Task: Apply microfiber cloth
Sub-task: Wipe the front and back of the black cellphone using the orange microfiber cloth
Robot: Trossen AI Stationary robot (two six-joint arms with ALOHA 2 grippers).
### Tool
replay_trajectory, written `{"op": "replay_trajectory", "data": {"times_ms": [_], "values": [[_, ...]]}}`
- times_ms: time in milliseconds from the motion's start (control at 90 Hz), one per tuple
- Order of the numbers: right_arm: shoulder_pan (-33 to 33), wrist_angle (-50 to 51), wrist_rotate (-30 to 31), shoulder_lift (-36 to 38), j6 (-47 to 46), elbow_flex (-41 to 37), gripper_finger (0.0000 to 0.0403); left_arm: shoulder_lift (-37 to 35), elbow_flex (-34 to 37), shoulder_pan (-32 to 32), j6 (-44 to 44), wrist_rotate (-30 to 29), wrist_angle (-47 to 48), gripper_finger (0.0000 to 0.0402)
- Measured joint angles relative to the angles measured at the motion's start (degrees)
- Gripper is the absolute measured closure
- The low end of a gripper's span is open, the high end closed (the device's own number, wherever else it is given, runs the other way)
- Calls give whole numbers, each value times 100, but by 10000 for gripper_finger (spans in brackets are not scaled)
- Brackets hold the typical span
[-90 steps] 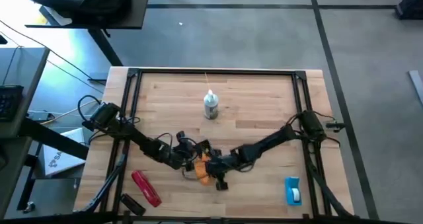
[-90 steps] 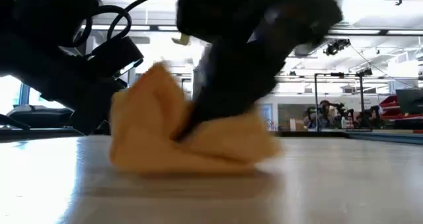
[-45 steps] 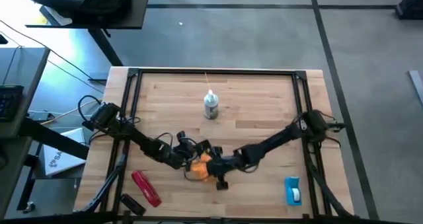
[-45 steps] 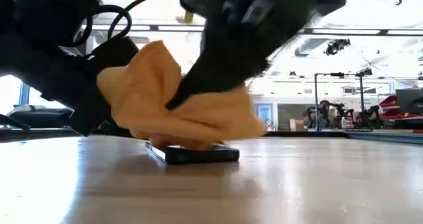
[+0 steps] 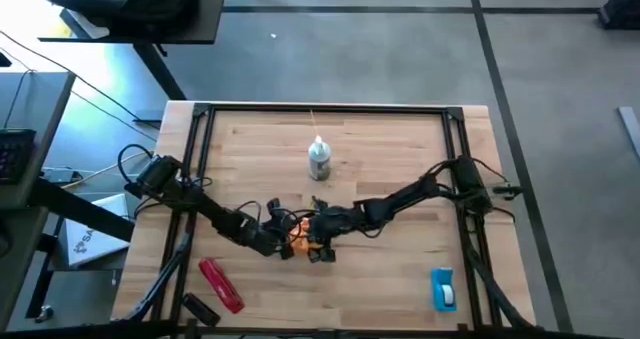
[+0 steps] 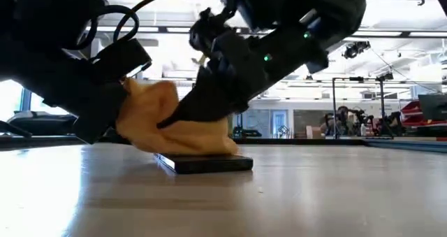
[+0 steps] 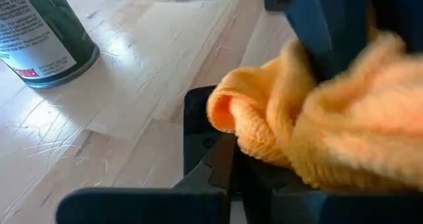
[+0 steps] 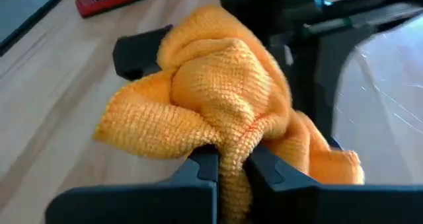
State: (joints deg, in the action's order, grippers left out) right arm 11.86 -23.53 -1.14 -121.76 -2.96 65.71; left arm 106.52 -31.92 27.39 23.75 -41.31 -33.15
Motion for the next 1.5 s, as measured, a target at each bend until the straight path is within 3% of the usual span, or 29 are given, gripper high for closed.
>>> {"op": "replay_trajectory", "data": {"times_ms": [189,711,1011,1322,1500], "values": [[129,-93,-110,-368,-243,224,400,-2,0,5,2,11,22,402],[1118,211,-725,-191,-1452,184,400,0,-4,-8,15,21,46,402],[522,1555,554,1010,-273,-50,400,0,-2,-4,3,35,39,402],[-233,-1087,348,893,-728,-1486,400,-2,-2,-1,4,83,59,402],[15,-1217,334,758,-749,-1532,400,-2,-2,-1,4,80,48,402]]}}
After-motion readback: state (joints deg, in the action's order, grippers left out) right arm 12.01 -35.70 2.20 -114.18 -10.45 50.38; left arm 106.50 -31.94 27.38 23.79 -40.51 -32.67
